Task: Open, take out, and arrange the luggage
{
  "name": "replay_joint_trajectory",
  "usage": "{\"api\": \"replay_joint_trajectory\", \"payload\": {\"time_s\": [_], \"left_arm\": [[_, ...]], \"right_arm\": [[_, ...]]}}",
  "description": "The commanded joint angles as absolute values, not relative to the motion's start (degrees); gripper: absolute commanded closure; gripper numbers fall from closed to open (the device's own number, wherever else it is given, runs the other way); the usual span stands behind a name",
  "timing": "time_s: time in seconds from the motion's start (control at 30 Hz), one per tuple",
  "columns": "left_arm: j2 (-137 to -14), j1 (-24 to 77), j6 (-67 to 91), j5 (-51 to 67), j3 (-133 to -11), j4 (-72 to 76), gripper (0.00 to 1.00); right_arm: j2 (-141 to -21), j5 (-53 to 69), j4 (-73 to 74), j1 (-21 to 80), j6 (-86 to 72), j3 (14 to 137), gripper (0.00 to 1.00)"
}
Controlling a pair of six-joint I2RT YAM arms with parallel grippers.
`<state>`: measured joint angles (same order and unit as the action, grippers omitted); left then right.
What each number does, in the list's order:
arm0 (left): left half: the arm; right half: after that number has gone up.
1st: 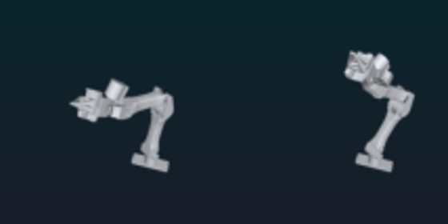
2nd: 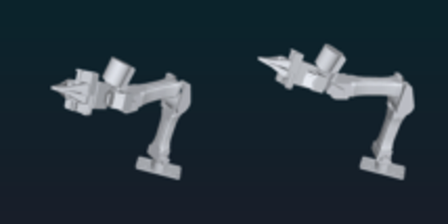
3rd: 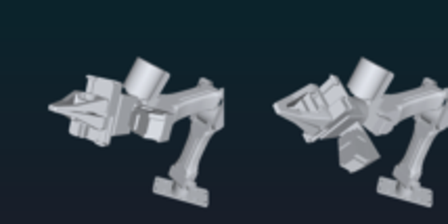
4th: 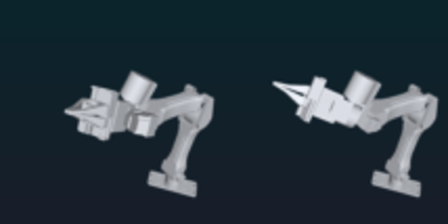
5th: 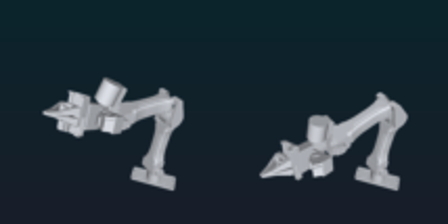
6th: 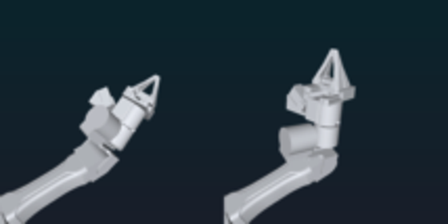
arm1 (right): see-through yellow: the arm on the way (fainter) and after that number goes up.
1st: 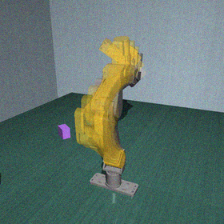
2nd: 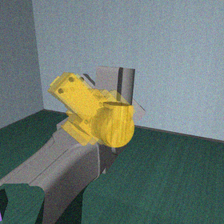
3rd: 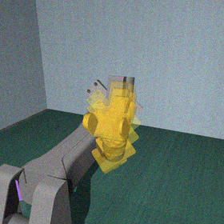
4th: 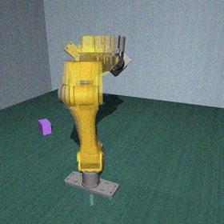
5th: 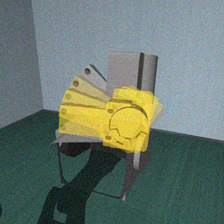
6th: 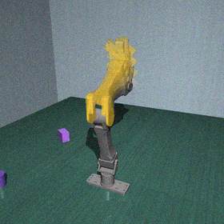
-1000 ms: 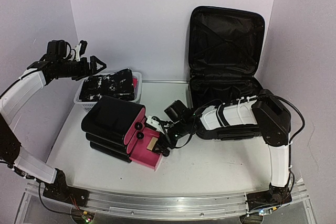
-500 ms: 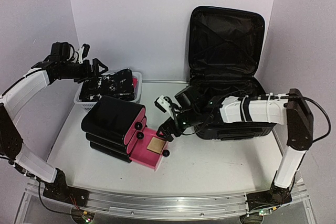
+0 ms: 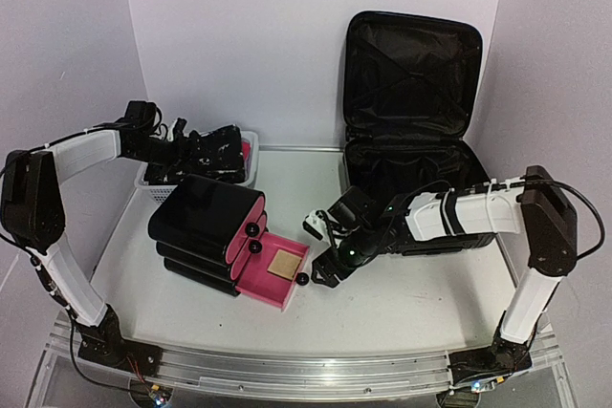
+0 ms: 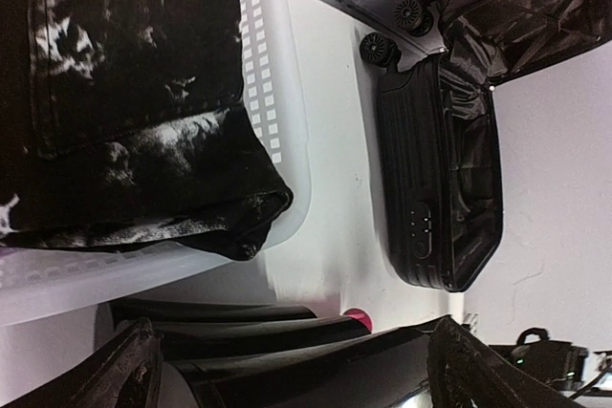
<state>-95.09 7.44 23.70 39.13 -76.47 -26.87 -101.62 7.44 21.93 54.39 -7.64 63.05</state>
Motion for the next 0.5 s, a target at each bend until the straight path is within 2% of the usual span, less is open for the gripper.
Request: {"api": "replay_joint_trajectory", "payload": {"time_s": [0.0, 0.47], "left_arm": [[-95.0, 7.5, 28.2, 43.6, -77.1, -22.9, 0.04], [-96.1, 7.4, 31.9, 45.5, -75.3, -20.2, 0.04]], "right_arm": [[-104.2, 8.1, 18.3, 55.1, -10.5, 63.3, 0.18], [-114.0, 6.2, 3.1, 57.0, -16.2, 71.3, 0.17]]}}
